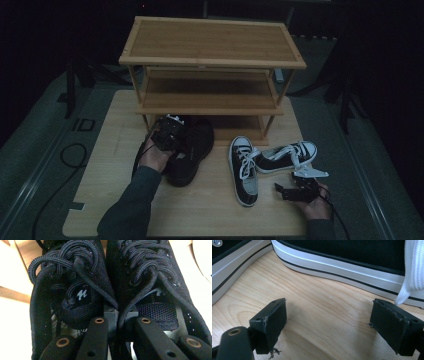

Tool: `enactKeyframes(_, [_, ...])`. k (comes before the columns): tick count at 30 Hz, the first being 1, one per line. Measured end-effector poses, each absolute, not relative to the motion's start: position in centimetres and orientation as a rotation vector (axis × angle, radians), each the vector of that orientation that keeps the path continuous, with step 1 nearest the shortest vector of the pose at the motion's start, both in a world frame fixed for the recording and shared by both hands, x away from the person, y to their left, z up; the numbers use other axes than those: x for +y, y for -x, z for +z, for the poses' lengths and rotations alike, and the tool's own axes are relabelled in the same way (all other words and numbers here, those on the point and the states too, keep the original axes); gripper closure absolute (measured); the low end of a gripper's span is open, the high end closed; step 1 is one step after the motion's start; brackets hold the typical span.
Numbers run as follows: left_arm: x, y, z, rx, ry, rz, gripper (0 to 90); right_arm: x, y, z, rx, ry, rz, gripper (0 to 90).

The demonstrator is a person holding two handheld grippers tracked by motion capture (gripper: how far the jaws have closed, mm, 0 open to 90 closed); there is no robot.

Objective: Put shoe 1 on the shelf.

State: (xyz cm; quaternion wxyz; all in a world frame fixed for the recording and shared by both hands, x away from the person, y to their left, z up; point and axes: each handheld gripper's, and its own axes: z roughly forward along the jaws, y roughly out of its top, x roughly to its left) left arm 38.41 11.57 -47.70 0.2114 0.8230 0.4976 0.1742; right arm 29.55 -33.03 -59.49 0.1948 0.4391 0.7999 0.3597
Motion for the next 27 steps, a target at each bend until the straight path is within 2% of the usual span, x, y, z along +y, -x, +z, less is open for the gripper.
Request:
enactKeyframes(11, [9.6, -40.3, -48.2, 1.415, -2.245, 0.508, 85.6, -33.0, -29.6, -59.5, 2.243, -1.230, 1.009, 13.5])
enactKeyframes(27, [6.6, -41.4, -48.9, 1.579, -2.101, 0.657, 85.1, -33.0, -29.6, -59.5, 2.244, -1.229, 1.009, 13.5])
